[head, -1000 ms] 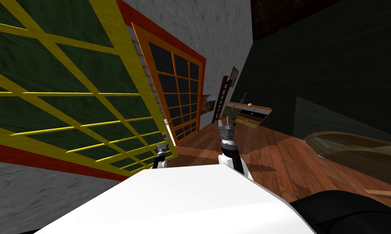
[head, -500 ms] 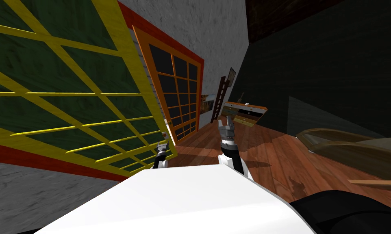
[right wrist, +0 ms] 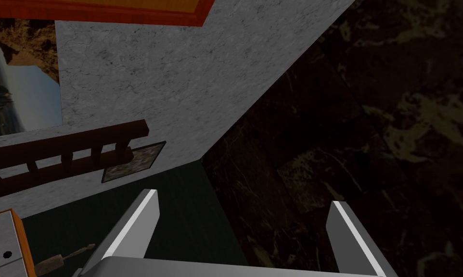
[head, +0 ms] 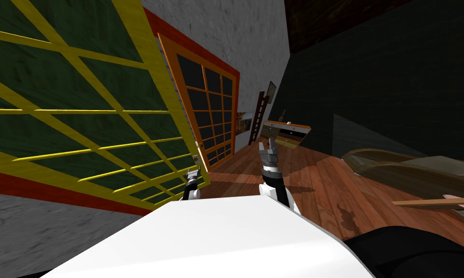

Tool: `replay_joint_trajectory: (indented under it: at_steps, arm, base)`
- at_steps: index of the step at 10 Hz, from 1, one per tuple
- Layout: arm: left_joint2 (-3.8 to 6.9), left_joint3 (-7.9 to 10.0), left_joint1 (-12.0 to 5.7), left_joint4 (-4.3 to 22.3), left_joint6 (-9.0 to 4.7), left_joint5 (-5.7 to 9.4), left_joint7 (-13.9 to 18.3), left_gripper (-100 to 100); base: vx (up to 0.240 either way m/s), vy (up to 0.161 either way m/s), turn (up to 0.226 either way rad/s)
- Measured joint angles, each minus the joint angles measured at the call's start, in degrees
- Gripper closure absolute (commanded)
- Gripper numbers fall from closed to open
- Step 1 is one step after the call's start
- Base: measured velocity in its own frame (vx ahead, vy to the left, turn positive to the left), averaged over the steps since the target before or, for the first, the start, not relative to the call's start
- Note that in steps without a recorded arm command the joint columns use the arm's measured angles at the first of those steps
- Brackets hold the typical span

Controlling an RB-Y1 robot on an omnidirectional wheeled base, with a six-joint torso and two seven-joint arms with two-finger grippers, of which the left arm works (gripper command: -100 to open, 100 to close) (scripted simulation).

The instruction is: Pull the door open

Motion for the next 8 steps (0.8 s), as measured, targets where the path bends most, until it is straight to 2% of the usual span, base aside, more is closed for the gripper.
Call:
replay_joint_trajectory:
  at_steps: [3, 4, 5, 7, 8]
  arm:
    - [-0.37, 0.27, -0.35, 0.1, 0.13, 0.64, 3.2, -100]
    - [-0.39, 0.28, -0.35, 0.1, 0.15, 0.67, 3.4, -100]
    - [0.31, 0.32, 0.58, -0.4, 0.16, 0.72, 4.0, -100]
    - [2.68, 0.44, -0.24, 3.3, -1.57, 0.92, 6.7, -100]
    - [3.14, 0.52, 0.29, 2.8, -1.58, 0.99, 7.3, -100]
  base:
    - [-0.063, 0.016, -0.032]
    - [0.141, -0.007, -0.120]
    - [0.214, 0.022, -0.074]
    - [0.225, -0.003, -0.069]
    - [0.079, 0.010, 0.006]
